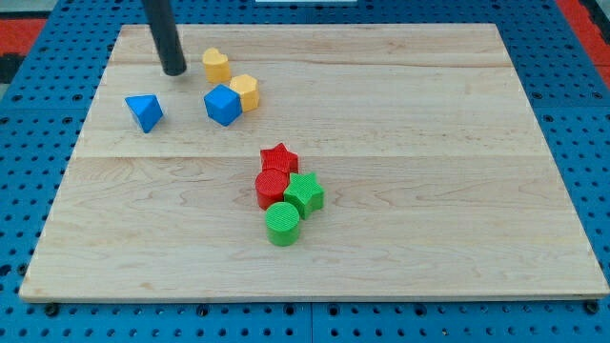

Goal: Push the yellow heart to the top left side of the blue cube

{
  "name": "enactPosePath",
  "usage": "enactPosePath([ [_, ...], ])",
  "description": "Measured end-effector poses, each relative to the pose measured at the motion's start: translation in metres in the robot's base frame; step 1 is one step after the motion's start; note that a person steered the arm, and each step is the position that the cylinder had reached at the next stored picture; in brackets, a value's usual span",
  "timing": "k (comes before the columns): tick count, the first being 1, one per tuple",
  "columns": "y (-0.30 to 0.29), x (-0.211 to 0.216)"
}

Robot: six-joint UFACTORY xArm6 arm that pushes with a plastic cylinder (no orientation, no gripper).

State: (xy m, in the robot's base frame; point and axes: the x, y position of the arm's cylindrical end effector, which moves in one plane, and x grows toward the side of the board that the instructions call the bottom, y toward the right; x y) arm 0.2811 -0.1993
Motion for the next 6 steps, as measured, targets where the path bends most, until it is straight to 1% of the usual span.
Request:
enactPosePath([
  [1,0.046,-0.051],
  [2,0.078,-0.029],
  [3,0.073,0.022],
  [4,0.075,0.026],
  [5,0.107,-0.020],
  [6,0.240,-0.019],
])
